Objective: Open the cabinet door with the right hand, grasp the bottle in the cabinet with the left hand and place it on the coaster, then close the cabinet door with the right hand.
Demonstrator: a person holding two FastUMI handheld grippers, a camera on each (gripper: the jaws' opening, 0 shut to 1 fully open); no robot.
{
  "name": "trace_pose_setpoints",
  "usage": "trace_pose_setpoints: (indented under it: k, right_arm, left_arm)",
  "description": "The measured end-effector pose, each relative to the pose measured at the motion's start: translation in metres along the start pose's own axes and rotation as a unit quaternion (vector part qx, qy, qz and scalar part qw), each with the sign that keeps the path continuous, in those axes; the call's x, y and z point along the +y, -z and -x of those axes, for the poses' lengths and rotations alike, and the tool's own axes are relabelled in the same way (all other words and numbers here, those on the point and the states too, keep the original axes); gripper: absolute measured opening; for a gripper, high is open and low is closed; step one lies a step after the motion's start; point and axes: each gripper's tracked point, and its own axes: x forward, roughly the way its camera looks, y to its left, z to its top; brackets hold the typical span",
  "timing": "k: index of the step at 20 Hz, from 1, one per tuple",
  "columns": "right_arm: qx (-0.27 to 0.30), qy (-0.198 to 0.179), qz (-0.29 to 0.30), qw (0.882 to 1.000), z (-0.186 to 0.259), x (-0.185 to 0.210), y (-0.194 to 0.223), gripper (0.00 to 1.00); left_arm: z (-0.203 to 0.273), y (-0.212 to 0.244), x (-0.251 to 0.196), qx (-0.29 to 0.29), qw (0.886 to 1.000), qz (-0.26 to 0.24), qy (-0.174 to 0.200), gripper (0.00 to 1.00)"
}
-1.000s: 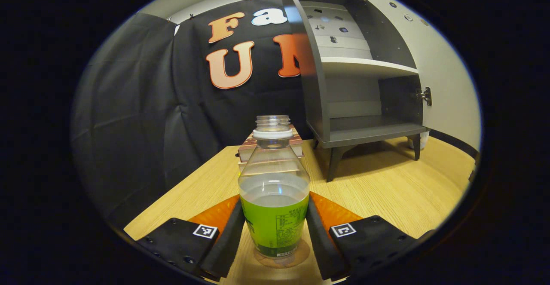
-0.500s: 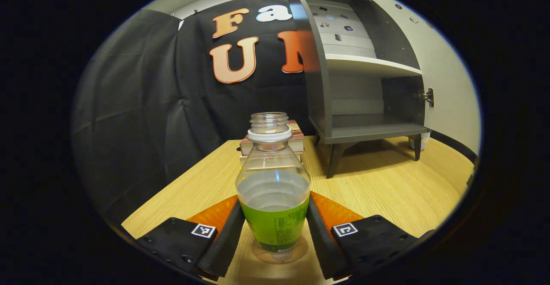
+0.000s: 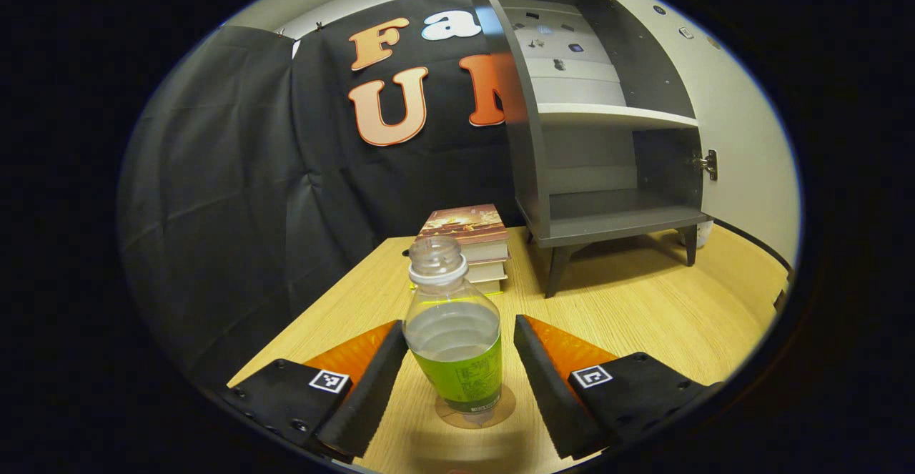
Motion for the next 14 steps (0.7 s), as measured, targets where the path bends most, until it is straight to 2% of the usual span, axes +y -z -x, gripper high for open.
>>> trace_pose_setpoints:
  k: [8, 9, 14]
  right_arm:
    - [0.008, -0.044, -0.009, 0.999, -0.012, -0.003, 0.016, 0.86]
    - [0.008, -0.05, -0.008, 0.999, -0.014, -0.003, 0.016, 0.87]
    - [0.014, -0.072, -0.013, 0.997, -0.035, -0.001, 0.025, 0.86]
  left_arm:
    - [0.034, -0.042, 0.006, -0.017, 1.0, -0.003, -0.02, 0.98]
    - [0.039, -0.048, 0.006, -0.021, 1.0, -0.003, -0.019, 0.96]
    - [0.065, -0.077, -0.003, -0.04, 0.999, -0.009, -0.014, 0.98]
